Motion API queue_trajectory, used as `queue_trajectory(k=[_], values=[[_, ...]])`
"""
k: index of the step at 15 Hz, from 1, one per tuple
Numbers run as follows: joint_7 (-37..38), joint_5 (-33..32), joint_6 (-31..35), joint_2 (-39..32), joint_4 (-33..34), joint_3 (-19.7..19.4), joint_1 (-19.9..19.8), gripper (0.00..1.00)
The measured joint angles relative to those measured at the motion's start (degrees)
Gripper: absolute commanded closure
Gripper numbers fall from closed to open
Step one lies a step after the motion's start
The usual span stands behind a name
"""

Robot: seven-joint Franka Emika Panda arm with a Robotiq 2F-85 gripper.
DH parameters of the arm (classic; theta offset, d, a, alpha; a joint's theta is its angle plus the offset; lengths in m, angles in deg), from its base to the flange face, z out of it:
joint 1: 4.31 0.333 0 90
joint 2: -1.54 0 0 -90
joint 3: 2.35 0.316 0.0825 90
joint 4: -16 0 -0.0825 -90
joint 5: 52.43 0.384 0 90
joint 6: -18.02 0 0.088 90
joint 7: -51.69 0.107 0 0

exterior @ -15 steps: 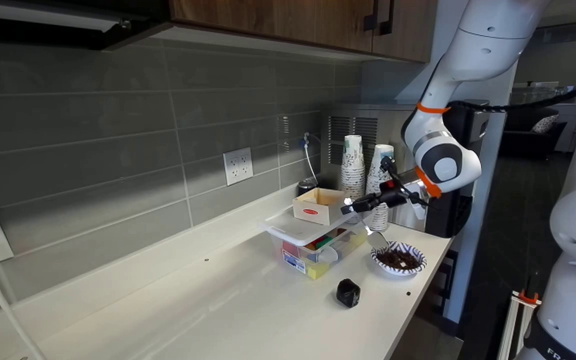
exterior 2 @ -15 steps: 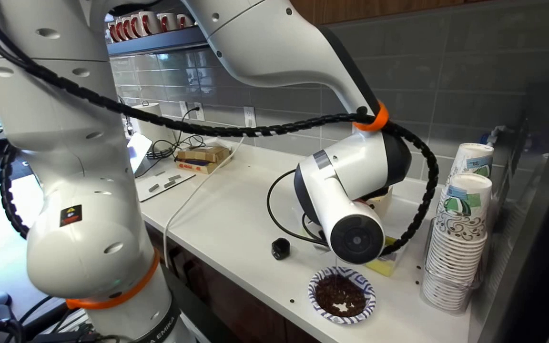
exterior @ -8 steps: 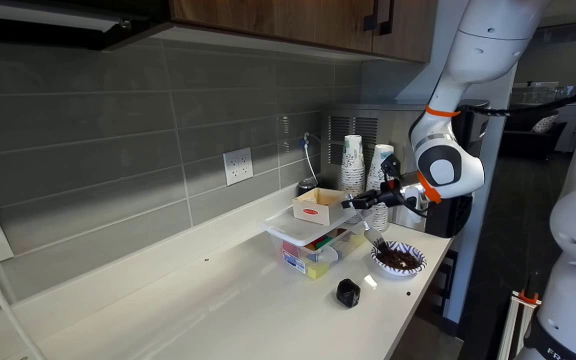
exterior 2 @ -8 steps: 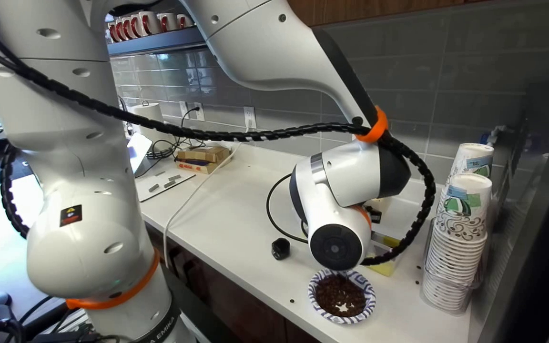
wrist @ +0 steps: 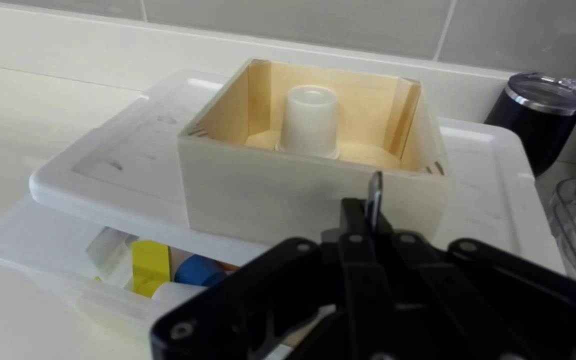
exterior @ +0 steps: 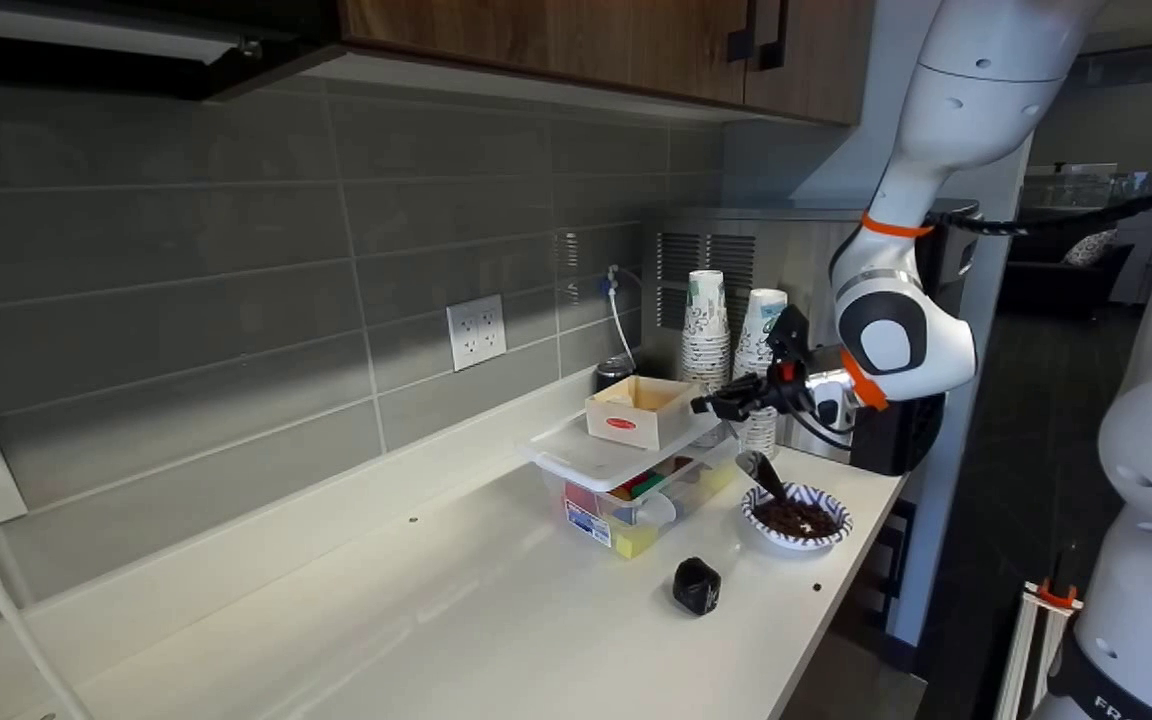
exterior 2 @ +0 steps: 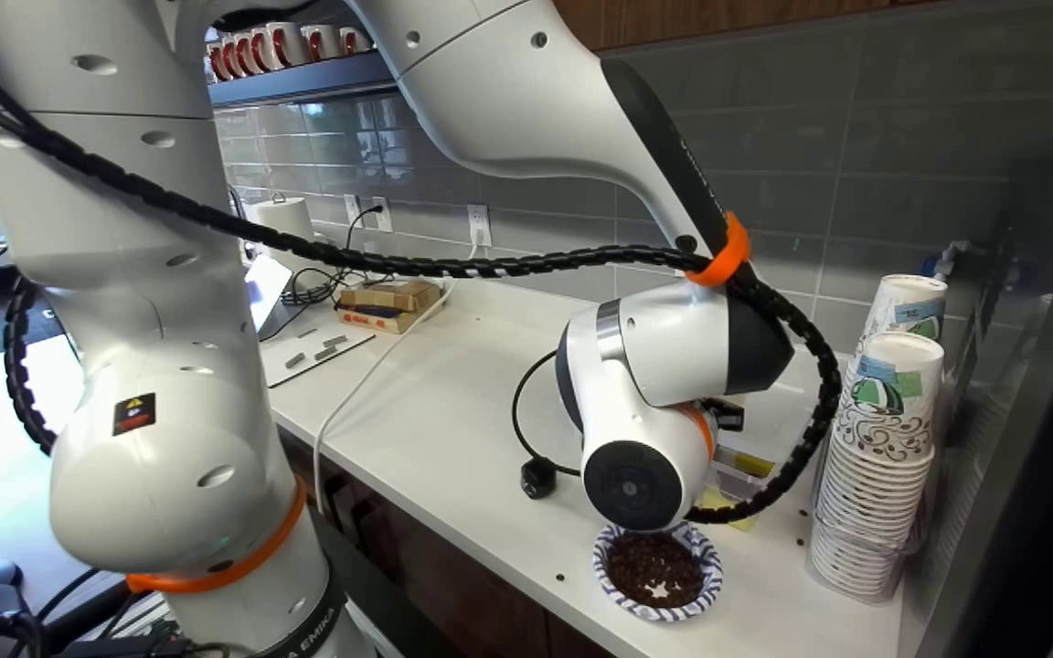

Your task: Use the cake slicer to stir in the bowl

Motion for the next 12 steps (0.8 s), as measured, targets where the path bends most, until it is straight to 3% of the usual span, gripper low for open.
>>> queue_trajectory(k=[6,12], values=[[-1.74,-2.04,1.98,-0.07,-0.65,0.08,-0.02,0.99],[4.42,-8.0,4.78,-0.07,-1.05,1.64,1.0,0.99]])
